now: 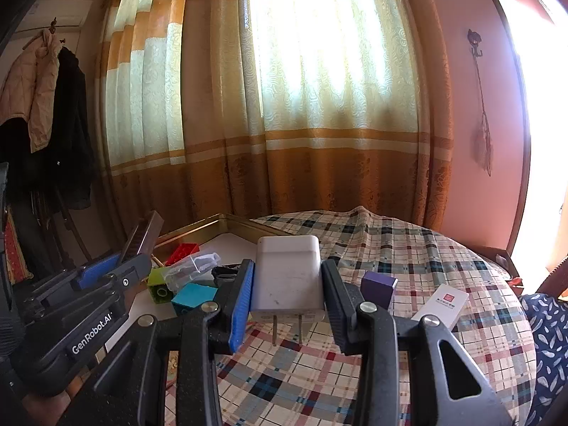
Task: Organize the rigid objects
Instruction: 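Lower the comb and charger with both grippers over the gold tray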
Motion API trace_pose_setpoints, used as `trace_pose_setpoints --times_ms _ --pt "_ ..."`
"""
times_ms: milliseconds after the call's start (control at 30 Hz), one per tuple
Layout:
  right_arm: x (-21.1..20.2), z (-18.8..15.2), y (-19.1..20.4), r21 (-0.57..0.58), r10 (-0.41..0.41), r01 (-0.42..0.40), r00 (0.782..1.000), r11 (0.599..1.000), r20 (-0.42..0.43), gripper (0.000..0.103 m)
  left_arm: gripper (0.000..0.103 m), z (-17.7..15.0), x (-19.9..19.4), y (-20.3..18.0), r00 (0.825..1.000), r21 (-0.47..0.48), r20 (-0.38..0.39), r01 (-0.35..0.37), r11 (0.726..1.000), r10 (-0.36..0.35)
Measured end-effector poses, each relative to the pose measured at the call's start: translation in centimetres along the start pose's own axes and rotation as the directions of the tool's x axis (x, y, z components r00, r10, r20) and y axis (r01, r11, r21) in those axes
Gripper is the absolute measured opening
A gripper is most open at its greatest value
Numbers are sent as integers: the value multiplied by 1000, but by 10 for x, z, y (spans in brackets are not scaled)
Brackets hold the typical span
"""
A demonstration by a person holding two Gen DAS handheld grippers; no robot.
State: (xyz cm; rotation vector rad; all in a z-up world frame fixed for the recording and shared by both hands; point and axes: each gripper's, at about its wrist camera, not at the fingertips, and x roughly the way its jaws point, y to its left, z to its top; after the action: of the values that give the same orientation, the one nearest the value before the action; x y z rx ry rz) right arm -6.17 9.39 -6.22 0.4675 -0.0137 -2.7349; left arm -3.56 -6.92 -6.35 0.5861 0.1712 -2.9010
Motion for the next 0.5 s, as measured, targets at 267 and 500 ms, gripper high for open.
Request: trace_pose_setpoints --times_ms 267,500 --pt "3 1 8 -14 15 -15 1000 1000 -3 41 24 1 2 5 1000 -7 -1 -14 1000 14" --pt "7 1 18 -34 27 -27 1000 999 -4 41 24 1 4 13 999 -14 0 -34 999 34"
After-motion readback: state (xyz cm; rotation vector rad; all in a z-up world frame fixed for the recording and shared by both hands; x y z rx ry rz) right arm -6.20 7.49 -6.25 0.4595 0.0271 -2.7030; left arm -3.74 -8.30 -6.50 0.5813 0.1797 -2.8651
